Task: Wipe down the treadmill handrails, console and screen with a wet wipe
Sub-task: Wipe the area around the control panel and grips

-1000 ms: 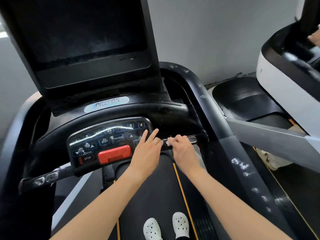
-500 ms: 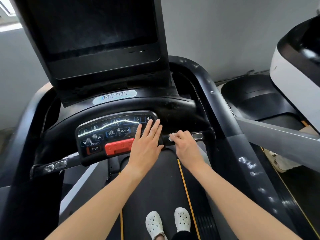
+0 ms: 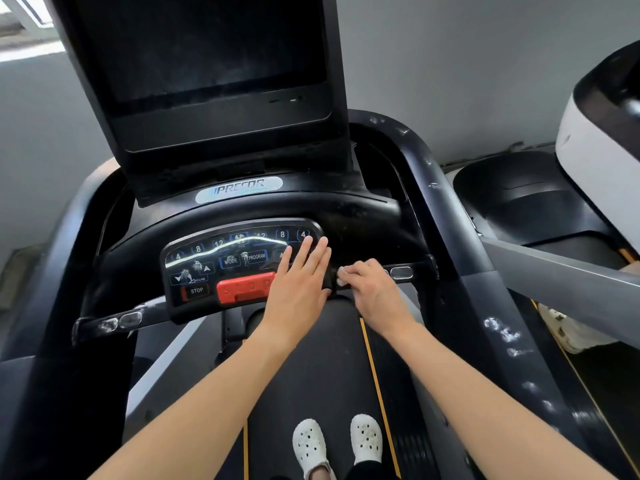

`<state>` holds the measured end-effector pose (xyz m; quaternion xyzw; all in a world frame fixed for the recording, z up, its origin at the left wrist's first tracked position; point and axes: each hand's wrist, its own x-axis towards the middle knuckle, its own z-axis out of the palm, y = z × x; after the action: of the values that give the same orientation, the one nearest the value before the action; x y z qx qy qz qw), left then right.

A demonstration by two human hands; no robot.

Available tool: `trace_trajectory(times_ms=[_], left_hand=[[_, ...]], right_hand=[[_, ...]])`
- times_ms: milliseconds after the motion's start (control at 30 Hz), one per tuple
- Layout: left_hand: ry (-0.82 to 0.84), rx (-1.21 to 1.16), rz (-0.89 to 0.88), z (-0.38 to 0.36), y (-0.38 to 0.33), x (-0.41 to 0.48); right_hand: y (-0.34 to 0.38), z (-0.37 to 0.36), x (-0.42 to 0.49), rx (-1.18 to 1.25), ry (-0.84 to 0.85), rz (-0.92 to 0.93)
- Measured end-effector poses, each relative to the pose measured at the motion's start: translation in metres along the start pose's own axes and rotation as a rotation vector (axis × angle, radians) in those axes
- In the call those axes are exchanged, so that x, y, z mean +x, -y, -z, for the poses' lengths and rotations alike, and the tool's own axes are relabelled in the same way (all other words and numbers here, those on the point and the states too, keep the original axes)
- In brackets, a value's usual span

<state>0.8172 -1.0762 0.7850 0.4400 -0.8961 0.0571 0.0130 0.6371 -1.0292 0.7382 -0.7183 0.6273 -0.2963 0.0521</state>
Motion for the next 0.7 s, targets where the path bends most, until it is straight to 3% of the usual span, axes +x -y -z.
trace_trajectory(times_ms=[200, 400, 467, 700], left_hand=[[0.02, -0.013, 0.023, 0.0, -0.005, 0.001], [0.036, -0.028, 0.066, 0.001, -0.013, 0.001], [0.033, -0.044, 0.086, 0.002, -0.018, 0.002], [0.045, -0.072, 0.139, -0.002, -0.032, 0.004]], right_hand=[[0.011, -0.004, -0.006, 0.033, -0.2, -0.31], [0.012, -0.003, -0.006, 0.088, -0.046, -0.068], [-0.007, 0.004, -0.015, 0.078, -0.055, -0.079], [-0.053, 0.023, -0.047, -0.063, -0.203, -0.654]])
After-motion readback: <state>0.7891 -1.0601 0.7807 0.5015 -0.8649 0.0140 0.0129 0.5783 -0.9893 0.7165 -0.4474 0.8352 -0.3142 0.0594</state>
